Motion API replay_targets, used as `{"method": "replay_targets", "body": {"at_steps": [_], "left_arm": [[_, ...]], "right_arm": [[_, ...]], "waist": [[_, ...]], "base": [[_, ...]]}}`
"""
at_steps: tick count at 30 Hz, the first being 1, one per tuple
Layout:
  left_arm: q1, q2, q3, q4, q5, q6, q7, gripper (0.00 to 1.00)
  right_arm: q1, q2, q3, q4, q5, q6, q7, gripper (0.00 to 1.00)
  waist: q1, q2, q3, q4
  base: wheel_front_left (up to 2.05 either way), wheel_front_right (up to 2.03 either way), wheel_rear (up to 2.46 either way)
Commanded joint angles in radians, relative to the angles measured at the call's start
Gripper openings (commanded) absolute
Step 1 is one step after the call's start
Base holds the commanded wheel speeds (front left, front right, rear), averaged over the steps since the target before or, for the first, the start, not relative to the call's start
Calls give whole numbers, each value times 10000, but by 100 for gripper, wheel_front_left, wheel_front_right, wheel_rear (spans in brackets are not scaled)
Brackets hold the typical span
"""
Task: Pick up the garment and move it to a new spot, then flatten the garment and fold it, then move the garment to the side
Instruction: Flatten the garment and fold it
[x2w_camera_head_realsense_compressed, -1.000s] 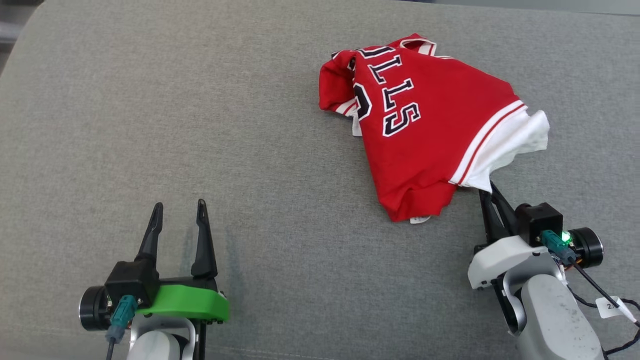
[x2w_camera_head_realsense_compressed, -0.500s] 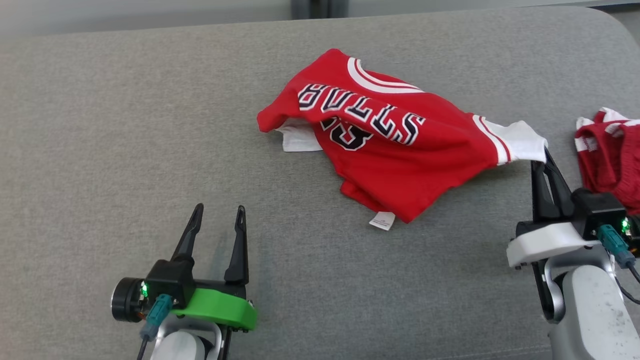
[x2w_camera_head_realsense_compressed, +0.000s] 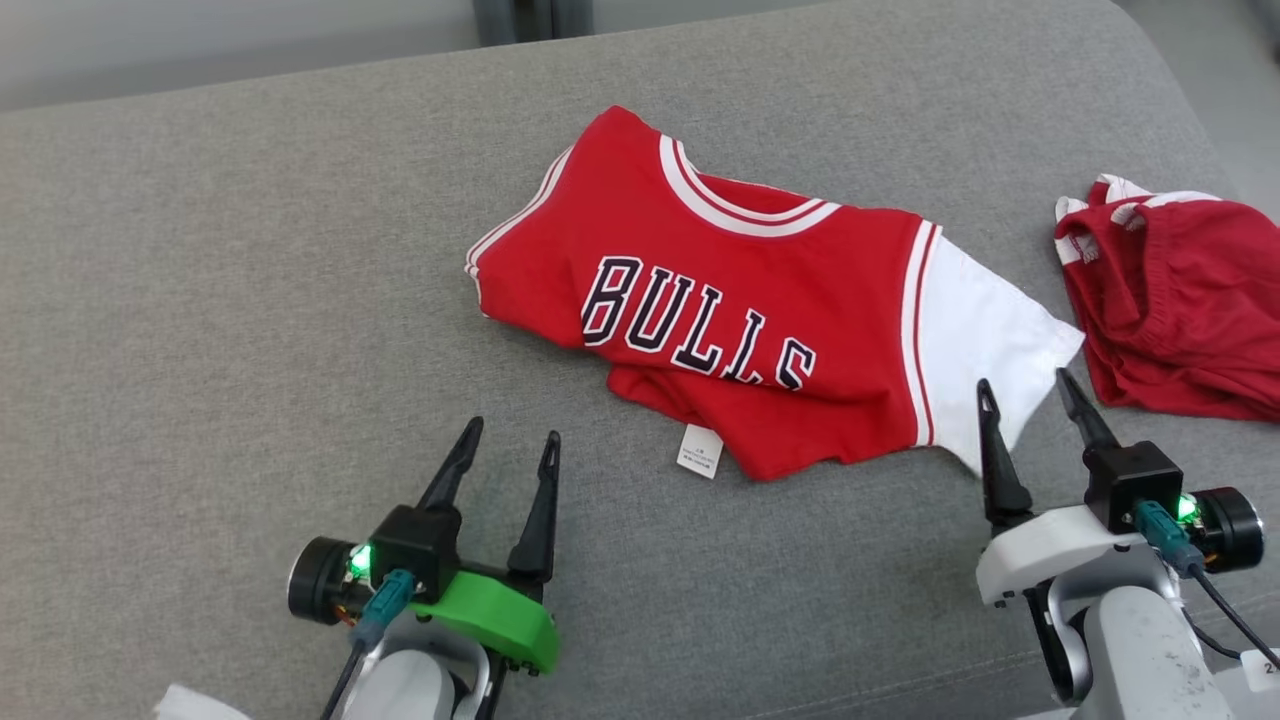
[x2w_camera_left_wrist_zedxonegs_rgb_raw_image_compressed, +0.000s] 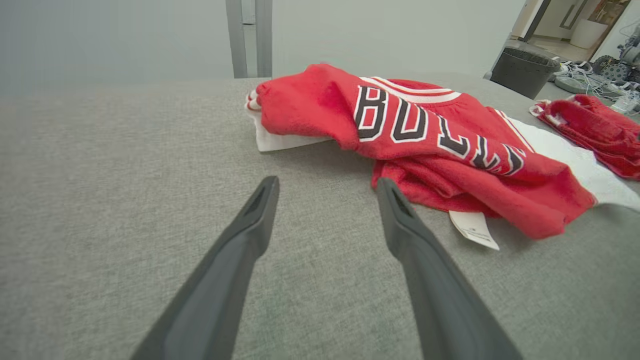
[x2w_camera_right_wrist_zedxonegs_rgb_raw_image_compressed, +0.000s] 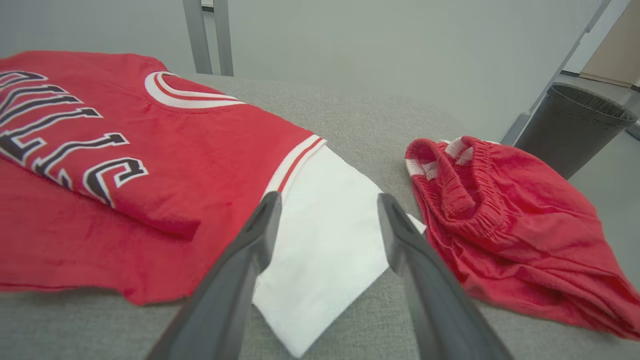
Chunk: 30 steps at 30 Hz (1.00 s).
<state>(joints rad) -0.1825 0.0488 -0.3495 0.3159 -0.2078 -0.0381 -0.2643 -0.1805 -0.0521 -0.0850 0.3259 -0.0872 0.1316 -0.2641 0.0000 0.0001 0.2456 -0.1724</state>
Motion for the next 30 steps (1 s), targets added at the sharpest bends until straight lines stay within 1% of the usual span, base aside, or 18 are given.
{"method": "replay_targets", "body": {"at_steps": [1,4,8,11,14,18,22,23,24,25,27,30], "left_arm": [[-381,42,-187,237,22,-135,4,100],[-825,48,-602,827,-4,-304,4,100],[-1492,46,-998,1604,-269,-394,4,100],[-1926,53,-1168,2147,-266,-303,3,100],[-2154,51,-1076,2490,-475,-168,4,100],[-2424,53,-941,2832,-338,93,9,100],[-2483,53,-890,2922,-460,23,12,100],[-2486,53,-892,2965,-543,-8,15,86],[-2496,53,-915,3042,-592,-28,17,40],[-2493,54,-926,3111,-673,-31,18,0],[-2469,59,-867,3099,-865,-27,21,0],[-2307,77,-750,2923,-1070,7,20,0]], "right_arm": [[-155,6,163,-112,180,-19,-1,100],[-348,0,477,-281,448,-19,-1,100],[-594,2,849,-428,695,-19,-1,100],[-678,7,1010,-530,850,-19,-1,100],[-631,6,1102,-501,982,-19,-1,100],[-596,8,1200,-479,1199,-19,-1,100],[-688,7,1196,-532,1298,-19,-1,100],[-711,10,1249,-538,1275,-19,-1,100],[-723,12,1266,-495,1273,-19,-1,100],[-736,6,1254,-475,1311,-19,-1,100],[-742,6,1205,-475,1343,-19,-1,100],[-592,3,1051,-485,1262,-19,-1,100]], "waist": [[0,-1,267,-279],[0,-1,490,-525],[0,-1,742,-888],[0,-1,914,-1134],[0,-1,1031,-1295],[0,-1,1114,-1479],[0,-1,1214,-1535],[0,-1,1232,-1529],[0,-1,1245,-1519],[0,-1,1249,-1502],[0,-1,1215,-1377],[0,-1,1037,-942]], "base": [[0,0,0],[0,0,0],[0,0,0],[0,0,0],[0,0,0],[0,0,0],[0,0,0],[0,0,0],[0,0,0],[0,0,0],[0,0,0],[0,0,0]]}}
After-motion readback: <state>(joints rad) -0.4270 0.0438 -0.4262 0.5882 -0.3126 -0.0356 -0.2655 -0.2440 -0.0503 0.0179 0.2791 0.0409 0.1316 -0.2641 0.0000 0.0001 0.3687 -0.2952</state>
